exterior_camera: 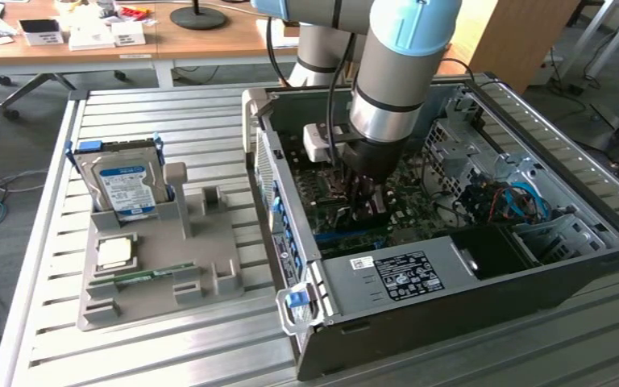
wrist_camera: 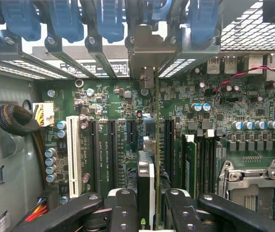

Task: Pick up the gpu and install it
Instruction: 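Press down on the gpu until it lock into place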

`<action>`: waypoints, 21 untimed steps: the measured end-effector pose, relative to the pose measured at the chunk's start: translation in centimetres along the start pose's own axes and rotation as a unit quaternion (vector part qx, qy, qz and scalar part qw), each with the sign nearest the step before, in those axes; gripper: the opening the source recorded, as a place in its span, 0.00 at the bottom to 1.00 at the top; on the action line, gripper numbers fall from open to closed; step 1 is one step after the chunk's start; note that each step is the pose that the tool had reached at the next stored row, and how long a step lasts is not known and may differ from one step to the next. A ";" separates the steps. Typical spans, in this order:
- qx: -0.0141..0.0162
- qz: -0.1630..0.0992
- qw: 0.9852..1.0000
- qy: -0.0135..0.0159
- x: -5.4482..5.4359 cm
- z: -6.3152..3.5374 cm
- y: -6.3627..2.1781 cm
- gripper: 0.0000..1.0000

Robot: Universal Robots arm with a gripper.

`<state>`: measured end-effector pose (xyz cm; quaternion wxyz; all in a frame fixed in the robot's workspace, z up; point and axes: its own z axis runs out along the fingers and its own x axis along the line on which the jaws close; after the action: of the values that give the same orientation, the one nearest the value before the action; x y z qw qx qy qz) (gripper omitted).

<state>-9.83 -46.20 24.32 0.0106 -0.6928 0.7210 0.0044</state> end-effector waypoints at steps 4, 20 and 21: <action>0.000 0.000 1.000 -0.001 0.0 0.01 0.04 0.27; 0.000 0.000 1.000 -0.001 0.0 0.40 0.10 0.27; 0.000 0.000 1.000 -0.001 0.0 0.40 0.10 0.27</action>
<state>-9.93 -46.19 23.92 0.0114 -0.6927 0.7211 0.0052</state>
